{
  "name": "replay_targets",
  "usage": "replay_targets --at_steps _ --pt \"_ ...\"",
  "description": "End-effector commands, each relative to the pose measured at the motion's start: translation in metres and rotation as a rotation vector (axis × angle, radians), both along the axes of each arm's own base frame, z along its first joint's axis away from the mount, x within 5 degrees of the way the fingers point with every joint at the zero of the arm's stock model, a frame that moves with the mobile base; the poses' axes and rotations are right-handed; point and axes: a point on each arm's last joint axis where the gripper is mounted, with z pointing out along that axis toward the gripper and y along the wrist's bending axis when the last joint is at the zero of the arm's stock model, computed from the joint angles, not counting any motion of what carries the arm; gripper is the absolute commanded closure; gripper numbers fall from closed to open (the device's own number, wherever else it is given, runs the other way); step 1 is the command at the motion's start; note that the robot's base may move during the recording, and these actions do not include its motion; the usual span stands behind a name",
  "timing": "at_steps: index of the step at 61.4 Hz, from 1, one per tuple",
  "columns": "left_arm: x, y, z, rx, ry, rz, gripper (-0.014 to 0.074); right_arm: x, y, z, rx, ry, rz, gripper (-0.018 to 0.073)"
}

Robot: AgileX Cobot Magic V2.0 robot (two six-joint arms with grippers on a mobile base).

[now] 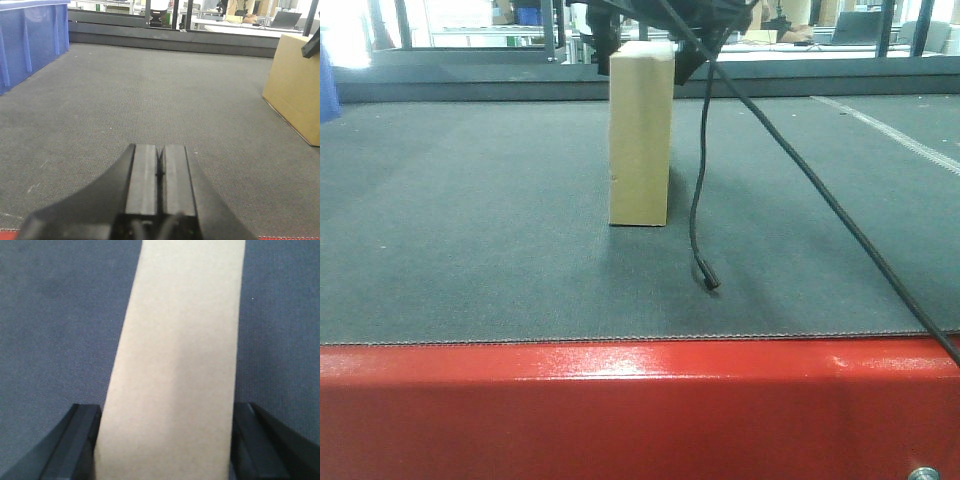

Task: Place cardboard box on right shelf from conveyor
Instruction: 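Lower the right gripper and close it around the box top, then lift the box off the conveyor with the right gripper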

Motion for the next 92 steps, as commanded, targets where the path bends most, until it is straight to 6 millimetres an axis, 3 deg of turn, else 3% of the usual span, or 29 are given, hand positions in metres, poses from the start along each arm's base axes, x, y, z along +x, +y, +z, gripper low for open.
replay_targets --at_steps 1,21,31,43,50,66,92 --pt "-0.002 0.001 0.01 -0.022 -0.104 0.001 0.0715 -0.009 -0.01 0.047 0.04 -0.132 -0.003 0.0409" --pt "-0.002 0.001 0.01 -0.022 -0.104 0.001 0.0715 -0.043 -0.031 0.109 -0.024 -0.247 0.044 0.0417" --pt "-0.002 0.001 0.01 -0.022 -0.104 0.001 0.0715 -0.062 -0.04 0.123 -0.077 -0.277 0.093 0.0418" --pt "-0.002 0.001 0.01 -0.022 -0.104 0.001 0.0715 -0.088 -0.051 0.114 -0.08 -0.318 0.139 0.0418" --pt "-0.002 0.001 0.01 -0.022 -0.104 0.001 0.0715 -0.109 -0.058 0.098 -0.039 -0.409 0.186 0.0419" --pt "-0.002 0.001 0.01 -0.022 -0.104 0.001 0.0715 -0.174 -0.091 0.077 0.107 -0.703 0.251 0.0421" --pt "-0.002 0.001 0.01 -0.022 -0.104 0.001 0.0715 -0.27 -0.135 0.046 0.196 -0.898 0.29 0.0421"
